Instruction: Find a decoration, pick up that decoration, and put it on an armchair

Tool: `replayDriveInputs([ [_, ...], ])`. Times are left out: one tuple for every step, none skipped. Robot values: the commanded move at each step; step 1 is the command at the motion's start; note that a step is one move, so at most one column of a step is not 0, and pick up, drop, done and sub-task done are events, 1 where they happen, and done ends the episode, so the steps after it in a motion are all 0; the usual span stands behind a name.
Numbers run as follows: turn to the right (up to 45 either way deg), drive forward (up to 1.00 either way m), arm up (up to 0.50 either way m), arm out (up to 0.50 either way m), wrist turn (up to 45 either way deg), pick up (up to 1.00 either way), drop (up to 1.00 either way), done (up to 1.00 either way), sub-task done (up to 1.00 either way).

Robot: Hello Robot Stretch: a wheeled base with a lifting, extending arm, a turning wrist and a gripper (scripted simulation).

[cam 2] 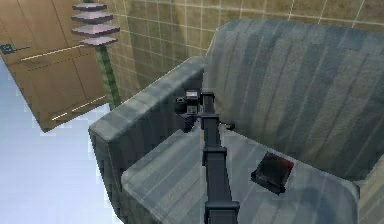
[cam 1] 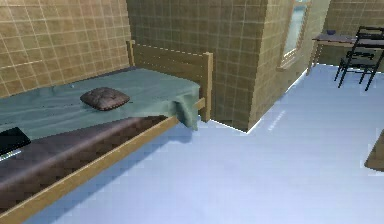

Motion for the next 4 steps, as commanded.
replayDriveInputs([
  [0.0, 0.0, -0.32, 0.0, 0.0, 0.0, 0.0, 0.0, 0.0],
  [0.0, 0.0, 0.0, 0.0, 0.0, 0.0, 1.0, 0.0, 0.0],
  [0.0, 0.0, 0.1, 0.0, 0.0, 0.0, 0.0, 0.0, 0.0],
  [0.0, 0.0, 0.0, -0.08, 0.0, 0.0, 0.0, 0.0, 0.0],
])
